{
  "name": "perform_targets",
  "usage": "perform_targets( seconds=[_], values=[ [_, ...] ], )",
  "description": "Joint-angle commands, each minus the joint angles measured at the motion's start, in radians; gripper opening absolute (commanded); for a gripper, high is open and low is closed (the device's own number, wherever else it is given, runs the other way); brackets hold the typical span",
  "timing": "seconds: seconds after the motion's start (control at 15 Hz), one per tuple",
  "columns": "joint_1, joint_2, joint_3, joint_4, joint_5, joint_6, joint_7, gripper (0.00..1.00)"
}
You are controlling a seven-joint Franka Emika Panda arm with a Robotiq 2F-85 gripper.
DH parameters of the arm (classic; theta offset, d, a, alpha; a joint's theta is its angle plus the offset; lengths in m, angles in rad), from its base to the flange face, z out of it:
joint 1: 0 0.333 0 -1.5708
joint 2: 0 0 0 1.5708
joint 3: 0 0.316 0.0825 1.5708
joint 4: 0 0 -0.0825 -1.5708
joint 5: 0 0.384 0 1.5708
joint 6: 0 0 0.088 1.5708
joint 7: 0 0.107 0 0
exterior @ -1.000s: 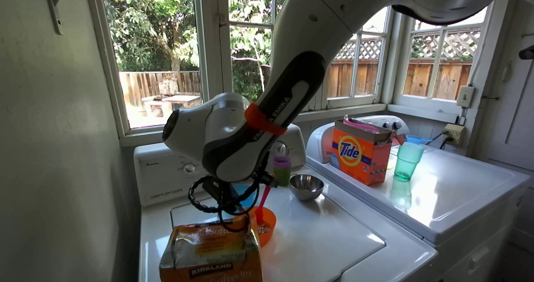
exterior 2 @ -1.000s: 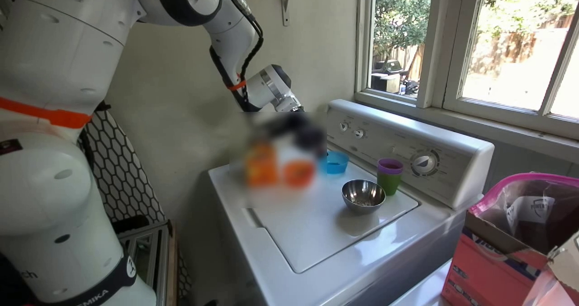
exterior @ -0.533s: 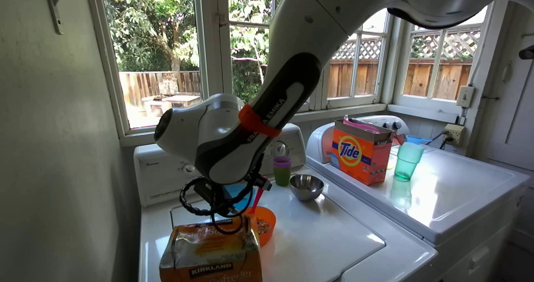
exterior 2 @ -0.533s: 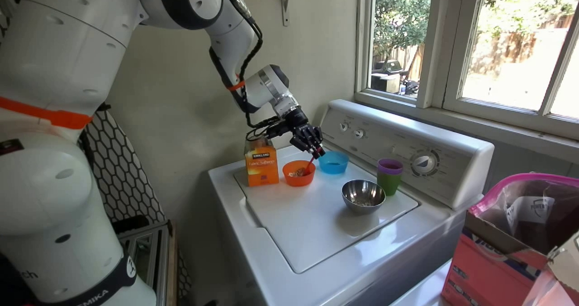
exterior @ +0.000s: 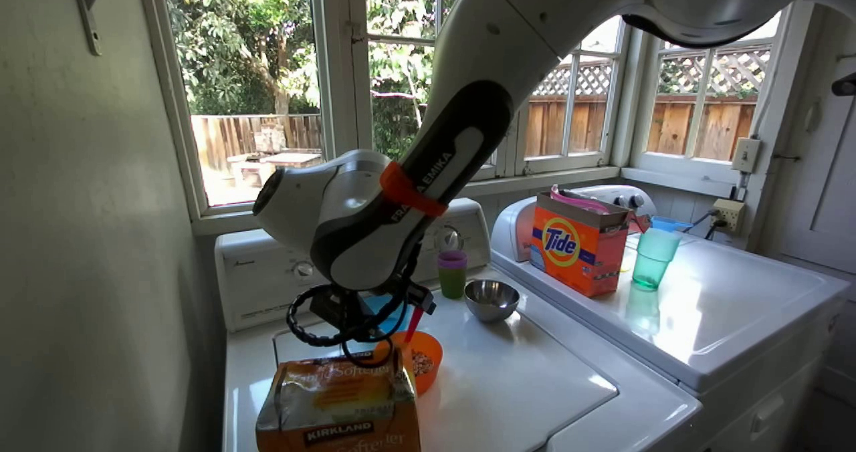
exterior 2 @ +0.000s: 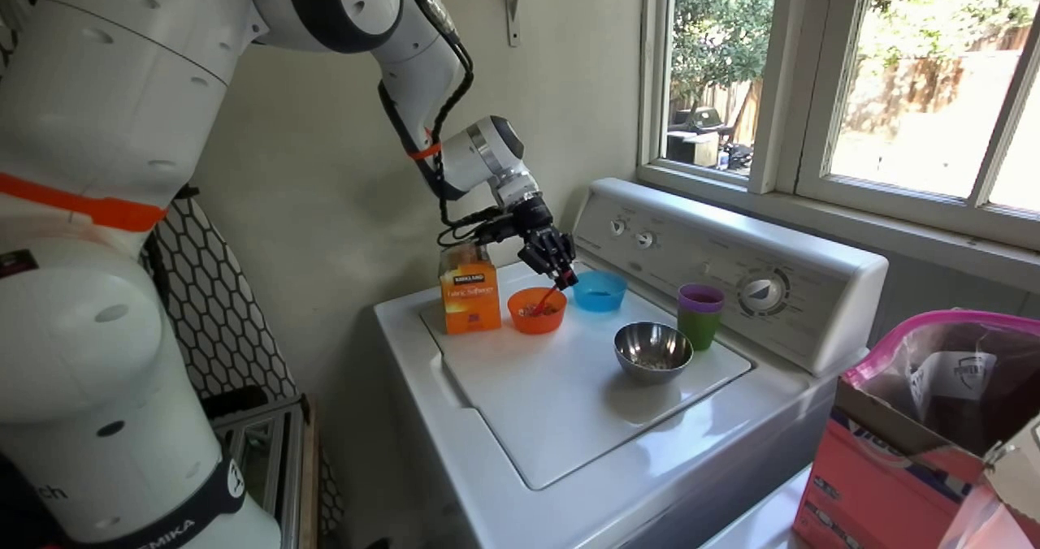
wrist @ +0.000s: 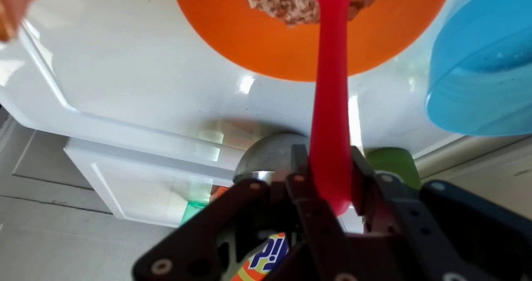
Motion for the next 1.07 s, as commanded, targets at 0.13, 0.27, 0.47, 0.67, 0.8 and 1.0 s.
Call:
perform_targets(
  seconds=[0.13, 0.27, 0.47, 0.67, 0.8, 1.0],
  values=[
    [-0.046, 0.01, 0.005, -0.008, 0.124, 0.08, -0.111, 0.06],
    [-0.062, 0.005, -0.002, -0.021, 0.168, 0.131, -0.13, 0.06],
    [-0.076, 0.004, -0.016, -0.032, 0.235, 0.192, -0.162, 0.06],
    [-0.085, 0.002, -0.032, -0.046, 0.3, 0.246, -0.192, 0.06],
    [-0.088, 0.002, -0.045, -0.059, 0.342, 0.279, -0.21, 0.06],
    [-0.091, 0.001, -0.066, -0.078, 0.407, 0.327, -0.235, 0.06]
  ],
)
